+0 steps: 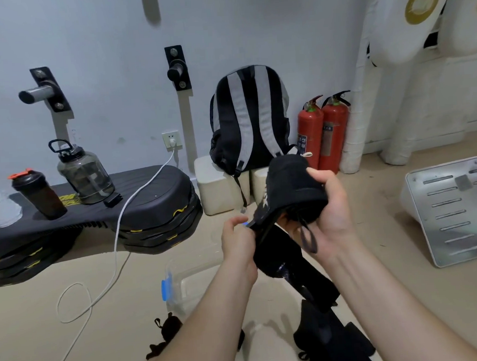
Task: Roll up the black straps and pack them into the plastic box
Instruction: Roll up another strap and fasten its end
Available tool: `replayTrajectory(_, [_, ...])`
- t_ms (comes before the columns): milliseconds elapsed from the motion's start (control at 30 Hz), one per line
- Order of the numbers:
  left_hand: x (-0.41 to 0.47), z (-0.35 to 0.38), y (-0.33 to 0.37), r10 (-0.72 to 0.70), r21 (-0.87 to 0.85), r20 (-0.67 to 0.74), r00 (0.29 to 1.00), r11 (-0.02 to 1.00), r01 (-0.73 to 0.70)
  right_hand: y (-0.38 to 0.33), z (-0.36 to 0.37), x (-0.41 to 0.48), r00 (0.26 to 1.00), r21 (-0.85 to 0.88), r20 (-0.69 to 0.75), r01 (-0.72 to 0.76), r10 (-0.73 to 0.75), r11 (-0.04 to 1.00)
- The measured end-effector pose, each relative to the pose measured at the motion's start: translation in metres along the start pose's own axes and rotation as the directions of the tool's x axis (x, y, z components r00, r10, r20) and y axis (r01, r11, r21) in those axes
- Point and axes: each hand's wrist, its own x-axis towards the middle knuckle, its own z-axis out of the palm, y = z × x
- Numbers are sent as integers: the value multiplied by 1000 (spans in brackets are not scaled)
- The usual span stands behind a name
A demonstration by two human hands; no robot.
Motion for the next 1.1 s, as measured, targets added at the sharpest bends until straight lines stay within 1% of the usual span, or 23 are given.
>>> replayTrajectory(67, [-4,-5,5,-153,-149,119,981,974,170,5,2,-1,1000,-18,4,-31,31,999])
replayTrajectory(100, [-8,-7,10,-197,-152,188,962,962,227,4,4,-1,999,8,12,-44,43,999])
replayTrajectory(167, [-9,-10,17,-199,-23,261,945,977,212,-5,1,1,999,92,10,-41,41,995])
replayTrajectory(233, [-8,-11,27,-45,0,217,975,999,46,-17,-2,3,1000,150,5,-12,11,989])
replayTrajectory(300, [-9,-11,40,160,-52,94,983,986,-156,-22,-6,4,1000,170,15,-6,4,985])
replayTrajectory(367, [-12,-15,52,301,-118,-62,952,945,-306,-19,-7,2,999,89,42,-36,32,995])
replayTrajectory(433, [-11,-19,55,345,-162,-219,913,909,-383,-11,-4,1,996,-72,54,-73,77,995])
replayTrajectory(500, [-3,-20,47,283,-152,-281,917,930,-334,-1,0,2,994,-202,54,-86,98,976])
replayTrajectory(567, [6,-19,29,141,-161,-236,962,970,-182,7,2,2,995,-263,50,-75,91,962])
replayTrajectory(600, [10,-21,20,29,-217,-210,977,973,-76,10,3,1,995,-278,49,-74,91,958])
replayTrajectory(667, [19,-30,10,-194,-381,-220,956,919,99,11,6,-3,993,-258,67,-80,101,963])
replayTrajectory(700, [23,-37,6,-255,-417,-236,938,898,139,9,7,-4,992,-232,77,-78,99,969])
replayTrajectory(733, [28,-42,5,-260,-369,-239,936,916,160,5,9,-3,994,-226,65,-75,92,971])
replayTrajectory(767, [31,-45,6,-204,-211,-232,951,965,155,-1,6,-1,997,-235,35,-63,73,970])
replayTrajectory(800, [34,-47,10,-111,17,-207,972,993,117,-8,2,0,999,-250,0,-49,50,967])
replayTrajectory(833, [37,-48,12,-21,275,-171,985,959,68,-14,-3,3,999,-265,-25,-39,34,963])
replayTrajectory(867, [42,-51,14,63,486,-153,986,873,19,-19,-7,4,999,-288,-38,-39,29,957])
replayTrajectory(900, [44,-55,20,143,582,-162,976,813,-23,-23,-11,5,999,-326,-34,-40,31,945])
replayTrajectory(933, [45,-59,29,238,584,-208,949,808,-75,-27,-12,5,999,-368,-30,-43,34,929])
replayTrajectory(1000, [35,-65,50,411,437,-284,866,860,-264,-34,-14,4,999,-426,-29,-48,39,904])
replayTrajectory(1033, [27,-63,60,428,323,-242,871,882,-344,-37,-16,5,999,-435,-24,-46,39,899])
replayTrajectory(1067, [16,-57,67,433,237,-139,891,888,-395,-39,-15,5,999,-438,-20,-45,41,898])
replayTrajectory(1100, [0,-49,72,442,193,12,897,879,-435,-39,-16,5,999,-440,-18,-49,46,897])
